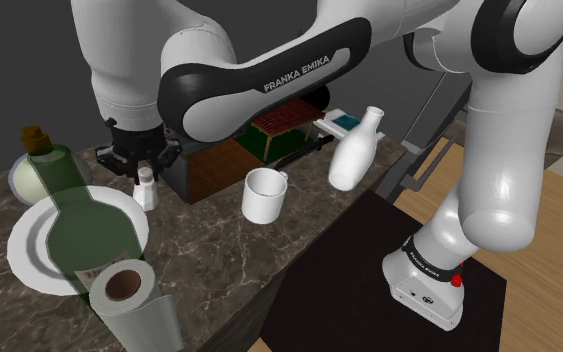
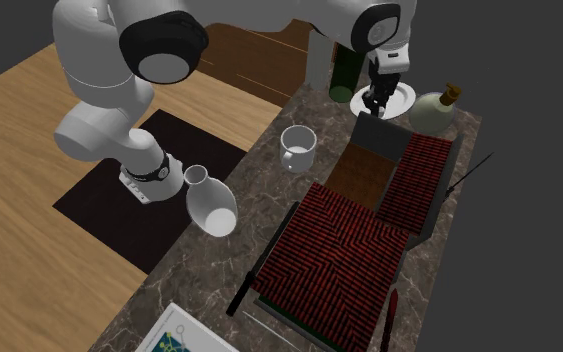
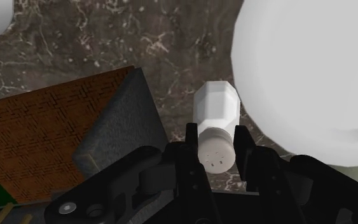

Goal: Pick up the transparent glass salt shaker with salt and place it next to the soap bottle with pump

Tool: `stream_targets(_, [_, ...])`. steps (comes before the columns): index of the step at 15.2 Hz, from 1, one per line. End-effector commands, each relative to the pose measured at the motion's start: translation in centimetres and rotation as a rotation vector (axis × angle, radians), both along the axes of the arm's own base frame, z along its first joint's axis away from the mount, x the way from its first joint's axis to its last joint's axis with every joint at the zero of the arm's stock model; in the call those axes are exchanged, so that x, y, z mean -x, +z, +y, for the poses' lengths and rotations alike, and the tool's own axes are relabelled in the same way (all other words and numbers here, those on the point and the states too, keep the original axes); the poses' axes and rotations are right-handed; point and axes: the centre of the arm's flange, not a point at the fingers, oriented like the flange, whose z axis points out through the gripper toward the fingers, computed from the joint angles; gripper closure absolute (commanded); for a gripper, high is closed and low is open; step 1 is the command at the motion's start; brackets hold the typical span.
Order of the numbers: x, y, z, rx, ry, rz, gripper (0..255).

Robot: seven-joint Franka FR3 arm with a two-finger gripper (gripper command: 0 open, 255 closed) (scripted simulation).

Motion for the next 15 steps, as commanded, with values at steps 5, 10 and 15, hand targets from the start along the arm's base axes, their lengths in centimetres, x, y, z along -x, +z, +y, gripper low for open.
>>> stream_targets(5, [0.0, 0.0, 0.0, 0.000, 0.000, 0.000, 0])
stream_targets(10, [0.5, 2.6, 0.1, 0.000, 0.000, 0.000, 0])
stream_targets(15, [1.0, 4.9, 0.2, 0.000, 0.000, 0.000, 0])
